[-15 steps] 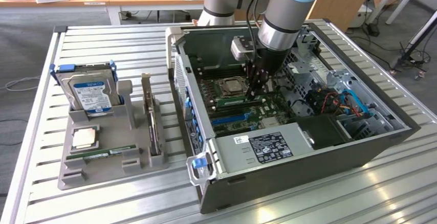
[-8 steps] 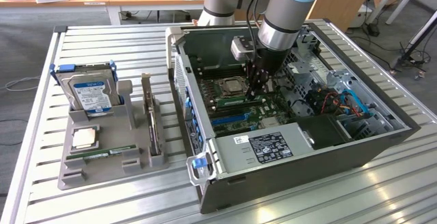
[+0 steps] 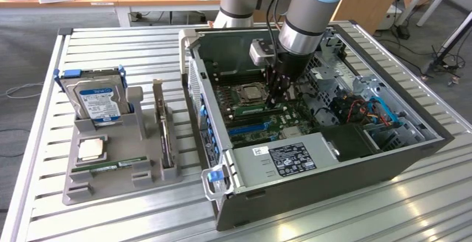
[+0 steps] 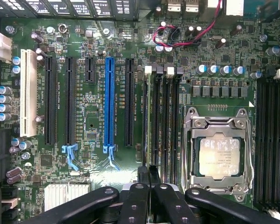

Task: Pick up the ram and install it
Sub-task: 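Insert the ram into the slot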

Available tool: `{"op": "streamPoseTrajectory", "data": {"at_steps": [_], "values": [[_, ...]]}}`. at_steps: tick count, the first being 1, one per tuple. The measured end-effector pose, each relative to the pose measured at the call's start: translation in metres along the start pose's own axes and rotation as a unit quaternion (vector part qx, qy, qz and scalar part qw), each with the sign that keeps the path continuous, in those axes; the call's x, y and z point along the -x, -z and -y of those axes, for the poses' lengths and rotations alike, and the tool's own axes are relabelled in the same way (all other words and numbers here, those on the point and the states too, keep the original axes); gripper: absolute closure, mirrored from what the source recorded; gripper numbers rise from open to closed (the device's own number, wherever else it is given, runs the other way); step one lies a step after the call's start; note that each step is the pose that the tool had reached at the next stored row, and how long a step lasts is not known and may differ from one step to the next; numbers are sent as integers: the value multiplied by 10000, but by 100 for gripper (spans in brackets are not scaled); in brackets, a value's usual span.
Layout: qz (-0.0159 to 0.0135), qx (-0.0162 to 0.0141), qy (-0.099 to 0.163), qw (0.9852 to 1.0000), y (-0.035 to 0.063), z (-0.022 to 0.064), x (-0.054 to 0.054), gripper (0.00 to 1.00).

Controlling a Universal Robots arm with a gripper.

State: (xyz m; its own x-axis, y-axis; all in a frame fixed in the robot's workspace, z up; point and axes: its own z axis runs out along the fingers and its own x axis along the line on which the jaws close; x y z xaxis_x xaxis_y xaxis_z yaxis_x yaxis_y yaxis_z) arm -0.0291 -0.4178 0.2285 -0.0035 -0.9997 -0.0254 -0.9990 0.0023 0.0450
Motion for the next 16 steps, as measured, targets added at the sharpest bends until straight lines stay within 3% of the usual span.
{"op": "streamPoseTrajectory", "data": {"at_steps": [16], "values": [[0,0,0,10000,-58,3,-2,88]]}}
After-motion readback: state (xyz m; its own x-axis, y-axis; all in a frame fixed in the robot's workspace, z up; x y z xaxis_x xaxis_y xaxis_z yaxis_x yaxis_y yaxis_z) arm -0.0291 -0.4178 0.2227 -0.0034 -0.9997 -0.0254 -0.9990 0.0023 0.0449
